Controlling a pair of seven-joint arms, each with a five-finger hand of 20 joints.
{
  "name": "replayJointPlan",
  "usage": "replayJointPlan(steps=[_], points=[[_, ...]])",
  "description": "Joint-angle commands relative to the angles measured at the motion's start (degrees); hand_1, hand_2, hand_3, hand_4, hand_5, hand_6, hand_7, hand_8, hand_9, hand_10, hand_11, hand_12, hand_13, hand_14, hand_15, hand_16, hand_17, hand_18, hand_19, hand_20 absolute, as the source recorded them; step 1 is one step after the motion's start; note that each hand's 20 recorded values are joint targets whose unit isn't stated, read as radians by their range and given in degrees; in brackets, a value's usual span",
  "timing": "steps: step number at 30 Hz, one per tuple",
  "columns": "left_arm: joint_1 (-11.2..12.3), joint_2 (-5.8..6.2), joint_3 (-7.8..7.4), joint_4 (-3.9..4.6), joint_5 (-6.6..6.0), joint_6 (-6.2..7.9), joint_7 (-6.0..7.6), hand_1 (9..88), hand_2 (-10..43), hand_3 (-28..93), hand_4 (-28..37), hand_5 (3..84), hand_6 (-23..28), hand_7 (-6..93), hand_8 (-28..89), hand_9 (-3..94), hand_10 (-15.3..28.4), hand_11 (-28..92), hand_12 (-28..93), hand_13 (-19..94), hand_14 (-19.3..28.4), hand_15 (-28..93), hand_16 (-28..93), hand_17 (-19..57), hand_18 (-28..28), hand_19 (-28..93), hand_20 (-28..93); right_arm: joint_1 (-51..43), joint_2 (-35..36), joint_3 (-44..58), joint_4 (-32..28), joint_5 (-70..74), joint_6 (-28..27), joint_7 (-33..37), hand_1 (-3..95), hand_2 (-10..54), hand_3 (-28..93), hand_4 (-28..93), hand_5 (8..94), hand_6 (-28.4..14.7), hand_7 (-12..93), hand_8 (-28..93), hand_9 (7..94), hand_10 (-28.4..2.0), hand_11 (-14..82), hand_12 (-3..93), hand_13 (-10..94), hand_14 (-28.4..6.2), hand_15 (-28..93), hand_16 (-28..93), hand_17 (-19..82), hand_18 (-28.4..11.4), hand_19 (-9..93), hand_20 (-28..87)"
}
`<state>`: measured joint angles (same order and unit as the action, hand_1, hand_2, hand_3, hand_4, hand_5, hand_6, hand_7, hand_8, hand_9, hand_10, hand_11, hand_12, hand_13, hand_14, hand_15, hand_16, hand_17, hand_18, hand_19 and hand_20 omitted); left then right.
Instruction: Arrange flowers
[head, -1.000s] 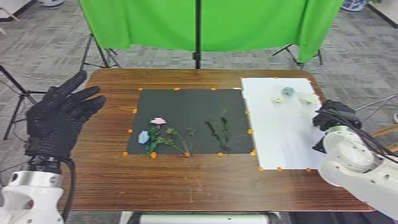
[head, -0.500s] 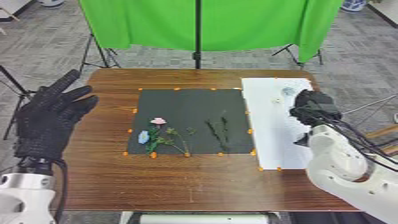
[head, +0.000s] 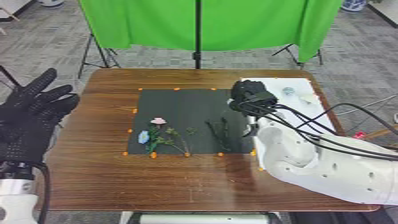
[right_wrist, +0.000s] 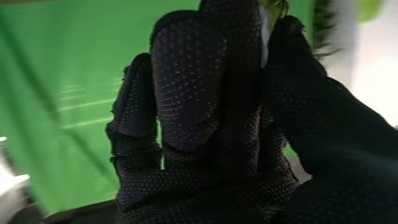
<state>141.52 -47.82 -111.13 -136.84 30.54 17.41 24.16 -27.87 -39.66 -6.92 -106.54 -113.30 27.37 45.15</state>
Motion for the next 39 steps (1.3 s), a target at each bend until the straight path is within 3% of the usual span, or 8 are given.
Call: replayJointPlan(steps=[1,6,13,20,27,28,29,39], points=[[-2.9,2.93,1.49,-0.04,0.54,-0.63,0.76,17.9,6.0,75,-28.3,34.2,8.4,11.4,-8,31.6,19.9,29,12,23,28.4,61,-12,-6.7,22.9,59,35,4.4,-11.6,-2.2,1.6,1.8,-1.5,-2.8,56.6,-9.5,73,-28,77.0,3.7,35,-1,93.7,-4.2,9.7,32.8,83,-1.8,53,28,30,-17.1,87,25],[-5.8,3.35,2.65,0.71,0.91,-1.55,-0.34,17.9,6.0,75,-28.3,34.1,8.4,11.3,-8,31.6,19.9,29,12,23,28.3,61,-12,-6.6,22.9,59,35,6.3,-16.3,-5.3,2.9,3.4,-2.7,-3.1,56.5,-9.5,73,-28,76.9,3.8,35,-1,93.7,-4.1,9.7,32.7,83,-2.0,54,27,30,-17.1,87,26],[-7.8,4.25,3.72,1.47,0.81,-2.38,-0.69,17.9,5.8,75,-28.3,34.1,8.4,11.3,-8,31.6,19.9,29,12,23,28.4,61,-12,-6.6,22.9,59,35,8.2,-21.5,-9.0,4.1,4.8,-3.2,-3.2,56.1,-9.5,74,-28,76.7,3.9,35,-1,93.7,-3.9,9.7,32.8,83,-1.9,55,26,30,-17.0,87,26],[-10.4,4.32,5.48,2.25,0.97,-3.2,-1.73,18.2,5.8,75,-28.3,34.1,8.4,11.5,-8,31.6,19.9,29,12,23,28.4,61,-12,-6.4,22.9,59,36,8.6,-24.3,-10.5,5.8,5.0,-3.7,-2.7,56.0,-9.5,74,-28,76.7,4.0,36,-1,93.7,-3.8,9.8,32.7,83,-1.9,55,26,30,-16.9,87,26],[-11.7,4.2,6.37,2.65,1.14,-3.57,-1.95,18.3,5.9,75,-28.3,34.1,8.4,11.5,-8,31.6,19.9,29,12,23,28.4,61,-12,-6.3,22.9,59,36,10.1,-27.4,-13.2,8.9,4.4,-4.3,-0.9,55.6,-9.5,74,-28,76.5,4.3,36,-1,93.7,-3.8,9.8,32.8,83,-2.0,56,26,30,-16.9,86,27],[-11.7,3.99,6.16,2.79,1.2,-4.19,-2.02,18.3,5.8,75,-28.3,34.1,8.4,11.5,-8,31.6,19.9,29,12,23,28.4,61,-12,-6.3,22.9,59,36,10.2,-27.6,-13.4,9.3,4.6,-4.3,-0.6,55.6,-9.5,74,-28,76.4,4.3,36,-1,93.7,-3.8,9.8,32.8,83,-2.0,56,25,30,-16.9,86,27],[-12.3,4.37,6.76,2.8,1.17,-3.7,-1.88,18.3,5.8,76,-28.3,34.2,8.4,11.5,-8,31.6,19.9,29,12,23,28.4,61,-12,-6.3,22.9,59,36,10.2,-27.8,-13.4,9.6,5.0,-4.5,-0.3,55.6,-9.5,74,-28,76.4,4.3,36,-1,93.7,-3.8,9.8,32.8,83,-2.0,56,25,30,-16.9,86,27],[-12.8,4.39,6.89,3.05,1.01,-4.31,-2.01,18.5,5.9,76,-28.3,34.2,8.5,11.4,-8,31.7,20.0,29,12,23,28.4,61,-12,-6.2,22.8,59,36,11.9,-29.9,-15.6,11.2,3.6,-5.0,1.6,54.0,-9.5,72,-28,74.9,3.6,35,-2,93.7,-4.3,10.3,34.1,81,-2.7,59,24,28,-17.5,86,28]])
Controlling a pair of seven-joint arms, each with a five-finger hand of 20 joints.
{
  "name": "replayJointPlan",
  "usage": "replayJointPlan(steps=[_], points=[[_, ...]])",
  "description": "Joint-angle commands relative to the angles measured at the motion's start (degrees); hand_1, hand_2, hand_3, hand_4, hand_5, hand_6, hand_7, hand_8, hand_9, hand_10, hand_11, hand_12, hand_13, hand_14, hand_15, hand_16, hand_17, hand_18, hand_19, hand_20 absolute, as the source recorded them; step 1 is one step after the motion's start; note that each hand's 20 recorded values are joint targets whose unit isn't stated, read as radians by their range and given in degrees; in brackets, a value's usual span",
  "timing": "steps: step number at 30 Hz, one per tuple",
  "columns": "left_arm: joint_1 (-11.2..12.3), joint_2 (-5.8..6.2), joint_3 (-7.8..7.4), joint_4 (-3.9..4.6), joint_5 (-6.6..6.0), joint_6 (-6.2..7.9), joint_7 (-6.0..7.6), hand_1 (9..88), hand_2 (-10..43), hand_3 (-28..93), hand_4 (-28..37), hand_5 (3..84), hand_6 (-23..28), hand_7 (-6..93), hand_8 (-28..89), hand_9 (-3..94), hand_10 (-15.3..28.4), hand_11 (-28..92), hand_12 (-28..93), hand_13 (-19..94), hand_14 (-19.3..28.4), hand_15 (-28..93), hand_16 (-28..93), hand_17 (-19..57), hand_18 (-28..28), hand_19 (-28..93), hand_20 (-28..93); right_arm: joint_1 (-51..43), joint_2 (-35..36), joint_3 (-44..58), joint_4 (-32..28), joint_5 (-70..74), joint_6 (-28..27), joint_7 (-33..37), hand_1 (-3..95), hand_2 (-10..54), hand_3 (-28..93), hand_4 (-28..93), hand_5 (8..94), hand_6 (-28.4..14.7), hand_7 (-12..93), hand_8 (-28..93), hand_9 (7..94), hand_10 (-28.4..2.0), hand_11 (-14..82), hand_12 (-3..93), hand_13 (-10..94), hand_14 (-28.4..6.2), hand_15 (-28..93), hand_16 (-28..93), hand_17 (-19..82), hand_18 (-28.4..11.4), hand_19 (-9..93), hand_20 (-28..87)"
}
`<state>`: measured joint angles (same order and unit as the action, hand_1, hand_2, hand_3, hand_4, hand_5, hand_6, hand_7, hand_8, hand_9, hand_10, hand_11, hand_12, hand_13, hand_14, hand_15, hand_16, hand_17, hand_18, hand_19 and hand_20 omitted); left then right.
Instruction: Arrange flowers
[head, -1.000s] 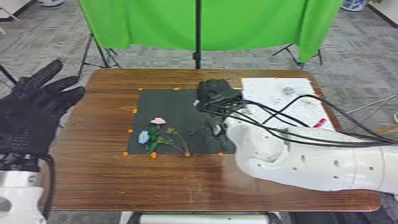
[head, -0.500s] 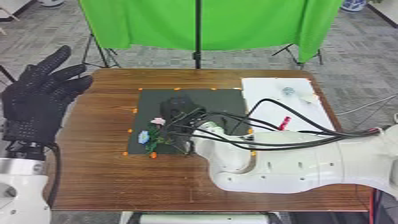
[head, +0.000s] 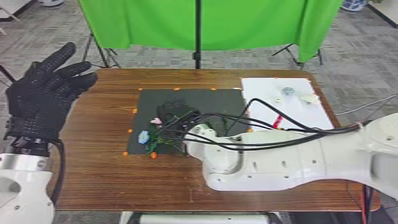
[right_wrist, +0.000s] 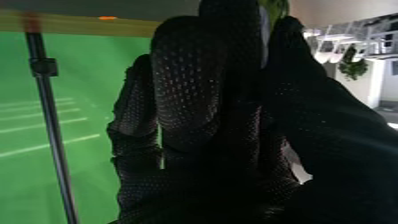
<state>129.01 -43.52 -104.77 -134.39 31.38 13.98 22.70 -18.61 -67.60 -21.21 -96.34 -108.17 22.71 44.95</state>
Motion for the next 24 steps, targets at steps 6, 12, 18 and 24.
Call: replayJointPlan(steps=[6,12,18,24], points=[[-0.8,0.11,0.89,0.7,0.09,-0.86,-0.65,18.7,5.8,76,-28.3,34.3,8.5,11.4,-8,31.7,20.0,29,12,23,28.4,61,-12,-6.2,22.9,59,36,3.7,-3.2,-3.3,1.9,-3.2,-0.2,2.9,52.3,-9.5,72,-28,73.4,2.8,34,-3,92.8,-5.0,11.8,34.9,80,-3.1,62,22,27,-17.9,86,28],[-0.5,0.13,0.83,0.72,-0.13,-0.71,-0.52,19.0,5.8,76,-28.3,34.4,8.6,11.4,-8,31.7,20.0,29,12,23,28.4,61,-12,-6.2,22.8,59,36,3.5,-3.3,-3.7,1.9,-3.4,-1.0,3.4,49.8,-9.5,71,-28,70.9,2.1,31,-4,90.1,-5.7,16.5,32.5,78,-3.7,64,20,26,-18.4,85,29],[-0.7,0.2,1.14,0.87,-0.23,-0.6,-0.45,19.2,5.9,76,-28.3,34.4,8.6,11.4,-8,31.7,19.9,29,12,23,28.4,61,-12,-6.2,22.8,59,36,3.6,-3.3,-3.5,1.9,-2.8,-1.5,3.2,45.9,-9.5,71,-28,69.9,1.9,30,-4,87.7,-6.5,22.2,28.1,77,-3.9,64,19,26,-18.6,85,30],[-0.7,-0.09,0.94,0.85,-0.16,-1.02,-1.05,19.5,5.8,76,-28.3,34.4,8.6,11.5,-8,31.7,20.0,30,12,23,28.4,61,-12,-6.2,22.9,59,36,3.2,-3.3,-3.1,1.6,-2.9,-2.1,3.2,41.6,-9.5,74,-28,68.8,2.1,28,-4,85.5,-7.4,27.6,23.9,77,-4.1,65,19,26,-18.8,85,31]])
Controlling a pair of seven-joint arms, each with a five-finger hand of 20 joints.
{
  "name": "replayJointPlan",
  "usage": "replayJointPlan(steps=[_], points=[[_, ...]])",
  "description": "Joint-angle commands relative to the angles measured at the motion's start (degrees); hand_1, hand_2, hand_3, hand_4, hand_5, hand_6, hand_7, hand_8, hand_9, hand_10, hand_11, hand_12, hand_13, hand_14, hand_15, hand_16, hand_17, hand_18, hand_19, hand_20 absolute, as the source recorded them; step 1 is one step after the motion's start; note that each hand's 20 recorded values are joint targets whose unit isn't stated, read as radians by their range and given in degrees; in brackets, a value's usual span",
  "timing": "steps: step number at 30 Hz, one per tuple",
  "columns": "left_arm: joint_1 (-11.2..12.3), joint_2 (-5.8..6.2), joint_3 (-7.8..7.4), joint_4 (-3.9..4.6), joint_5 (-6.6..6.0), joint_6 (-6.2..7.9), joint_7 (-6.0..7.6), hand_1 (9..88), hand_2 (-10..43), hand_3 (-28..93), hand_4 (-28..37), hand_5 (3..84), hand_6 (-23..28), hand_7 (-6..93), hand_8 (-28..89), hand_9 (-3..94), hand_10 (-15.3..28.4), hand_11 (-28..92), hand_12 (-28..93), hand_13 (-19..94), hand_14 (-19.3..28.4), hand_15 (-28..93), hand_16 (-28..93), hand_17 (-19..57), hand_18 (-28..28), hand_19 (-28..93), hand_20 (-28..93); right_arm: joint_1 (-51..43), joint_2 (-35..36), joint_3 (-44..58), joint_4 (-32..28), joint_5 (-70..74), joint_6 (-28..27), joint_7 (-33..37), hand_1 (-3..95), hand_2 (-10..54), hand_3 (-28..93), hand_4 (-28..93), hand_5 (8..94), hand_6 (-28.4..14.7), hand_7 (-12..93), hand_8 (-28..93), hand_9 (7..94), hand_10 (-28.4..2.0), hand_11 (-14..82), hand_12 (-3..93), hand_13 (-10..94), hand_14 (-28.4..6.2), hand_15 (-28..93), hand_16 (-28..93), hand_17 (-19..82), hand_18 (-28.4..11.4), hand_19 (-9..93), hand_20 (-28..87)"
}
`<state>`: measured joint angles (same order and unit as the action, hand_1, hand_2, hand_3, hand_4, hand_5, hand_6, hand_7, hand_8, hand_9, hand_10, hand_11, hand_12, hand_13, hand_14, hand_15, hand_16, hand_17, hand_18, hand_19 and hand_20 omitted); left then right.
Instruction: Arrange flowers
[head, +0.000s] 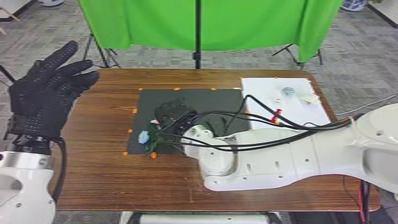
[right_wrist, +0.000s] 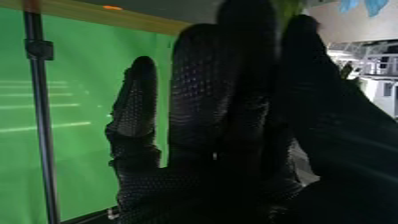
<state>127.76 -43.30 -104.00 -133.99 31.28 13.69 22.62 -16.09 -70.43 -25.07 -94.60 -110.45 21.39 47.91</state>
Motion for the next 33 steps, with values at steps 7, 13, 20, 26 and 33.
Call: replayJointPlan(steps=[7,13,20,26,33], points=[[0.3,-0.45,0.17,0.36,0.23,-0.71,-1.65,19.6,5.8,76,-28.3,34.4,8.6,11.4,-8,31.7,20.0,30,12,23,28.3,61,-12,-6.2,22.8,59,35,0.4,0.0,1.5,-0.7,0.0,-0.2,-0.5,37.6,-9.5,77,-28,67.9,2.5,26,-11,83.6,-8.4,32.2,18.7,76,-4.5,66,19,25,-19.2,84,32],[0.1,-0.54,0.35,0.36,0.45,-0.67,-2.28,19.8,5.8,76,-28.3,34.4,8.7,11.5,-8,31.7,20.0,29,12,23,28.3,61,-12,-6.2,22.7,59,35,0.6,0.0,1.4,-1.2,-1.0,1.0,-0.6,35.7,-9.5,77,-28,67.1,2.3,26,-16,83.1,-8.6,32.8,17.9,76,-4.9,66,19,25,-19.3,84,32],[4.5,-1.51,-2.7,-0.97,0.32,-0.04,-1.95,19.9,5.8,76,-28.3,34.4,8.6,11.6,-8,31.7,20.0,29,12,23,28.3,61,-12,-6.2,22.6,59,35,3.3,1.9,0.3,-2.4,-1.1,4.4,-0.1,34.3,-9.5,77,-28,67.0,2.1,26,-15,82.8,-9.1,32.6,17.8,75,-5.2,66,18,25,-19.5,83,33],[9.4,-2.41,-6.27,-2.31,0.26,0.77,-0.6,19.8,5.8,76,-28.3,34.5,8.6,11.5,-8,31.7,20.0,29,12,23,28.4,61,-12,-6.3,22.6,59,35,6.4,9.0,1.3,-5.6,-0.2,4.4,-0.3,32.9,-9.5,78,-28,65.1,1.1,25,-16,78.1,-10.2,29.0,16.2,72,-6.7,61,16,24,-19.5,78,29],[10.3,-2.65,-4.84,-2.59,0.23,1.32,0.6,19.9,5.9,76,-28.3,34.5,8.6,11.6,-8,31.8,20.0,29,12,23,28.4,61,-12,-6.3,22.7,59,35,-2.2,25.9,17.5,-8.7,3.6,-4.5,-5.2,29.9,-8.6,80,-28,55.8,-0.9,23,-15,67.2,-13.5,23.9,14.6,64,-10.0,60,15,20,-20.0,74,24]])
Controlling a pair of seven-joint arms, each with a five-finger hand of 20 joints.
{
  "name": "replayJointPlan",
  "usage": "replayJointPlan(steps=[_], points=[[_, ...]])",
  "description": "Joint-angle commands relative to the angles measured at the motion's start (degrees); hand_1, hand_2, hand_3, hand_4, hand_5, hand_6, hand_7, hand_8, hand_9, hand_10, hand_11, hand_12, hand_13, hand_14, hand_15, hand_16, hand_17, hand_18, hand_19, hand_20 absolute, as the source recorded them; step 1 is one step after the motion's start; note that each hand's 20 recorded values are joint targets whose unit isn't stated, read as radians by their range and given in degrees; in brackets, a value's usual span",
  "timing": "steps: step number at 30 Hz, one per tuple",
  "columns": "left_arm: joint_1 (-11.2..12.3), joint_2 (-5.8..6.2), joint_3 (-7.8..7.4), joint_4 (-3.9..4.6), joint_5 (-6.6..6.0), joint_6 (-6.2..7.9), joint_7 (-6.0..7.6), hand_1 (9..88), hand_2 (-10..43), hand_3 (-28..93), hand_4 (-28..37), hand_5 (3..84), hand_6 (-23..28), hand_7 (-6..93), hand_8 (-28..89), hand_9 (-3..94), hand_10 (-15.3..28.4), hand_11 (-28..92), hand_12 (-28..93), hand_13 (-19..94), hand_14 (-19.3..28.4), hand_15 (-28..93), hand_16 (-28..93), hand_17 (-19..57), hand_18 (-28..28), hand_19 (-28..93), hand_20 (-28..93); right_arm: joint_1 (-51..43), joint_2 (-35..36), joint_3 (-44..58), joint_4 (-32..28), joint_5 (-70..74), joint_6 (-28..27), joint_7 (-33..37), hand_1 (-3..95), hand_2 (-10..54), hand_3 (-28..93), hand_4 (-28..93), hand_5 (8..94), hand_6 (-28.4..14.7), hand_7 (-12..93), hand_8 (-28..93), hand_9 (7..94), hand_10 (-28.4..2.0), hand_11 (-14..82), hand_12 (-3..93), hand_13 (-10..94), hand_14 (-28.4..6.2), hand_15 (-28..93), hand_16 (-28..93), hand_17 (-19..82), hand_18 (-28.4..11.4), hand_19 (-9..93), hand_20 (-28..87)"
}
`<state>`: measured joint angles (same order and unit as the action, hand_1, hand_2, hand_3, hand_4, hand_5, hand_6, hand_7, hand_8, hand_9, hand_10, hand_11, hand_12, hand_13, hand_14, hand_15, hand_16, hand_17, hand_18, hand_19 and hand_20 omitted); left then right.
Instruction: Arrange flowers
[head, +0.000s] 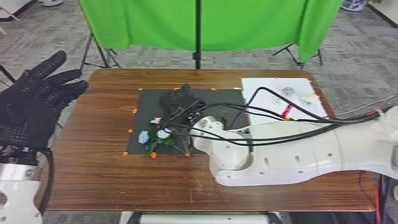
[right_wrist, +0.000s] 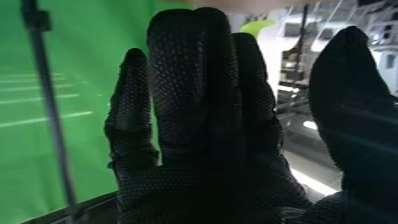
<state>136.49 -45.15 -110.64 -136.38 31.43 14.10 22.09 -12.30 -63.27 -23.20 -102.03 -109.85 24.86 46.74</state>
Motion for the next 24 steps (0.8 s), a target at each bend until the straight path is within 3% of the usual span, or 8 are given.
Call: replayJointPlan(steps=[1,3,7,11,13,22,24], points=[[1.6,-0.8,1.95,-0.14,0.1,0.95,1.21,19.8,5.8,76,-28.3,34.5,8.6,11.5,-8,31.8,20.0,29,12,23,28.4,61,-12,-6.3,22.7,59,35,-7.0,20.3,17.4,-0.7,3.6,-8.9,-3.6,29.6,-8.6,80,-27,53.9,-1.0,22,-15,64.4,-14.1,23.3,14.4,61,-10.7,60,14,20,-20.0,73,24],[2.6,-1.23,1.76,-0.42,0.18,1.23,1.4,19.8,5.9,76,-28.3,34.4,8.6,11.5,-8,31.8,20.1,29,12,23,28.4,61,-12,-6.3,22.6,59,35,-10.0,22.1,22.2,0.9,4.6,-11.3,-4.3,29.2,-8.6,81,-27,51.6,-1.6,21,-15,60.2,-15.3,21.8,13.9,57,-12.0,60,13,19,-20.0,73,23],[2.3,-1.36,2.44,-0.18,-0.24,1.39,1.89,19.9,6.0,76,-28.3,34.4,8.6,11.6,-8,31.8,20.0,29,12,23,28.4,61,-12,-6.4,22.7,59,35,-9.1,24.1,22.1,3.9,5.5,-12.4,-2.6,29.0,-8.4,81,-28,50.0,-2.2,21,-15,57.8,-16.1,20.6,13.5,55,-12.5,59,12,18,-20.0,73,23],[-0.4,-0.47,4.76,0.75,-0.49,0.87,1.88,19.9,6.0,76,-28.3,34.5,8.6,11.5,-8,31.8,20.1,29,12,23,28.4,61,-12,-6.3,22.6,59,35,-7.9,26.8,19.3,6.3,5.5,-13.0,-0.9,28.8,-8.4,81,-28,49.1,-2.3,20,-14,55.9,-16.6,19.5,13.3,55,-12.8,60,11,18,-20.1,73,23],[-0.1,-0.59,4.74,0.52,-0.32,1.08,1.88,19.9,6.1,76,-28.3,34.5,8.6,11.5,-8,31.8,20.1,29,12,23,28.4,61,-12,-6.3,22.6,59,35,-11.8,27.5,23.8,7.5,5.4,-16.1,-1.0,28.7,-8.3,81,-28,48.5,-2.3,20,-14,55.3,-16.7,19.1,13.2,54,-13.0,60,11,18,-20.3,73,22],[0.4,0.58,5.0,0.74,-1.62,1.71,3.63,19.9,6.3,76,-28.3,34.5,8.6,11.5,-8,31.8,20.1,30,12,23,28.4,61,-12,-6.3,22.6,59,35,-14.1,29.1,24.0,10.6,7.3,-18.2,0.3,28.5,-8.2,81,-28,48.0,-1.6,20,-14,55.0,-16.8,18.6,13.3,54,-13.2,60,10,17,-20.5,73,22],[-0.3,0.27,5.36,0.91,-1.46,1.5,3.19,19.8,6.3,76,-28.3,34.5,8.7,11.5,-8,31.8,20.1,30,12,23,28.4,61,-12,-6.3,22.6,59,35,-14.9,28.4,25.0,11.6,7.0,-19.6,-0.3,28.7,-8.3,81,-28,48.0,-0.8,20,-14,55.5,-16.6,18.8,13.4,55,-13.1,61,10,17,-20.6,73,22]])
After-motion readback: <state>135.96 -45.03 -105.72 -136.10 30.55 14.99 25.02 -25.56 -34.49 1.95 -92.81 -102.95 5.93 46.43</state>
